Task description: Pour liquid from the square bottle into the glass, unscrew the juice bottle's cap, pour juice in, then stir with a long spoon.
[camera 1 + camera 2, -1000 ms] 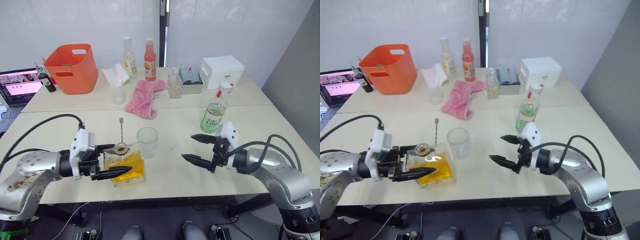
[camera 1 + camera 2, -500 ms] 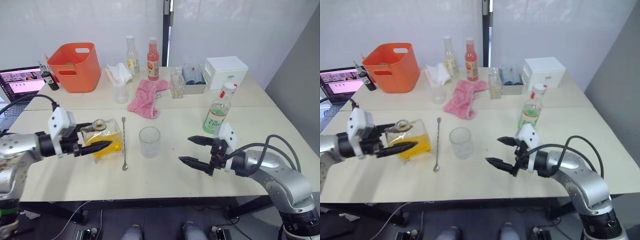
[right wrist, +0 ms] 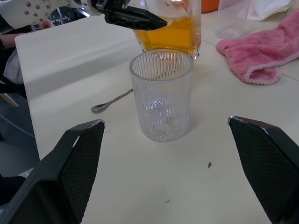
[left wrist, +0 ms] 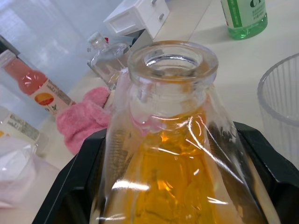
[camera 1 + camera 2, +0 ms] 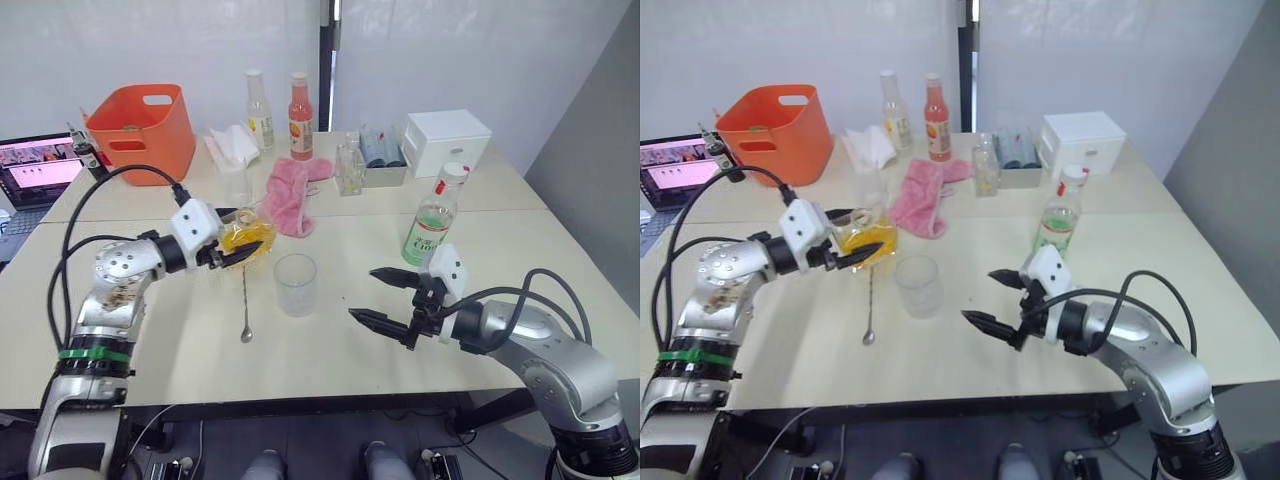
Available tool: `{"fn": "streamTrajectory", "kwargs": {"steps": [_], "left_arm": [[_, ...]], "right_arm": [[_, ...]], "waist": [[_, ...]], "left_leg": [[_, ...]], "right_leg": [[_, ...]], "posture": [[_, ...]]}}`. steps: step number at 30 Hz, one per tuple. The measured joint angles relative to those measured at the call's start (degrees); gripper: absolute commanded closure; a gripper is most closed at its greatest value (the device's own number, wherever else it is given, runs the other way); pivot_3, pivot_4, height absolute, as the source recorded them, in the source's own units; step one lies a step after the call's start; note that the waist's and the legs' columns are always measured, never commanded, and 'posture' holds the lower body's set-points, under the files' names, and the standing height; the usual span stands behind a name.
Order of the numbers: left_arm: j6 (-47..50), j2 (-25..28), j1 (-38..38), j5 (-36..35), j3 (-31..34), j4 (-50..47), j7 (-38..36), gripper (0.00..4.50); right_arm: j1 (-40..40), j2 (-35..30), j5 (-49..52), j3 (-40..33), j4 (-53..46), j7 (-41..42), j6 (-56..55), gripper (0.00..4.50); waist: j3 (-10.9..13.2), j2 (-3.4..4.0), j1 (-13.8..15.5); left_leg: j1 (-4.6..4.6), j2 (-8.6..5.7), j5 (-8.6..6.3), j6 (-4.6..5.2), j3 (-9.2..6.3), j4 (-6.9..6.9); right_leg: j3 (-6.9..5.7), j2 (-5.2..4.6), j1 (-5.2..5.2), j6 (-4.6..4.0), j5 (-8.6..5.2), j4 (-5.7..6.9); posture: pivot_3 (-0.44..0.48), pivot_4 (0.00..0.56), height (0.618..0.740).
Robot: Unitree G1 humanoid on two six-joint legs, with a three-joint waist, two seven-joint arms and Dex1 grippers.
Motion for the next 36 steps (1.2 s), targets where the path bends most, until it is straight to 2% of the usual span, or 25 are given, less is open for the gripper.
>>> {"fn": "streamTrajectory", "kwargs": {"steps": [7, 15, 22, 36], "left_arm": [[-14.0, -1.9, -4.3, 7.8, -2.8, 10.8, 5.5, 1.68], [-22.8, -2.5, -7.1, 13.5, -5.2, 17.6, 10.5, 1.68], [-28.6, -2.4, -7.5, 18.4, -7.5, 19.5, 14.4, 1.68], [-36.9, -0.9, -10.1, 30.4, -10.7, 22.1, 28.0, 1.68]], "right_arm": [[-0.5, 2.2, -0.1, 1.4, -0.7, -3.0, 0.9, 0.0], [-0.9, 2.7, -0.1, 1.5, -1.0, -4.5, 1.3, 0.0], [-0.9, 3.2, -0.1, 1.5, -1.7, -5.5, 1.7, 0.0], [-0.5, 3.6, 1.1, 1.5, -2.2, -6.6, 1.9, 0.0]], "waist": [[0.0, -0.01, -0.1], [0.0, -0.01, -0.1], [0.0, -0.01, -0.1], [0.0, -0.01, -0.1]], "left_leg": [[-0.01, -0.01, 0.0, 0.0, -0.01, 0.01], [-0.02, -0.02, 0.0, 0.0, -0.02, 0.03], [-0.02, -0.03, 0.0, 0.0, -0.03, 0.03], [-0.02, -0.03, 0.01, 0.01, -0.03, 0.05]], "right_leg": [[0.0, 0.0, -0.01, 0.03, 0.02, 0.02], [0.0, 0.0, -0.02, 0.05, 0.04, 0.06], [0.0, 0.0, -0.02, 0.06, 0.05, 0.07], [0.0, 0.0, -0.01, 0.07, 0.05, 0.09]], "posture": [[0.0, 0.15, 0.739], [0.0, 0.15, 0.739], [0.0, 0.15, 0.739], [0.0, 0.15, 0.739]]}}
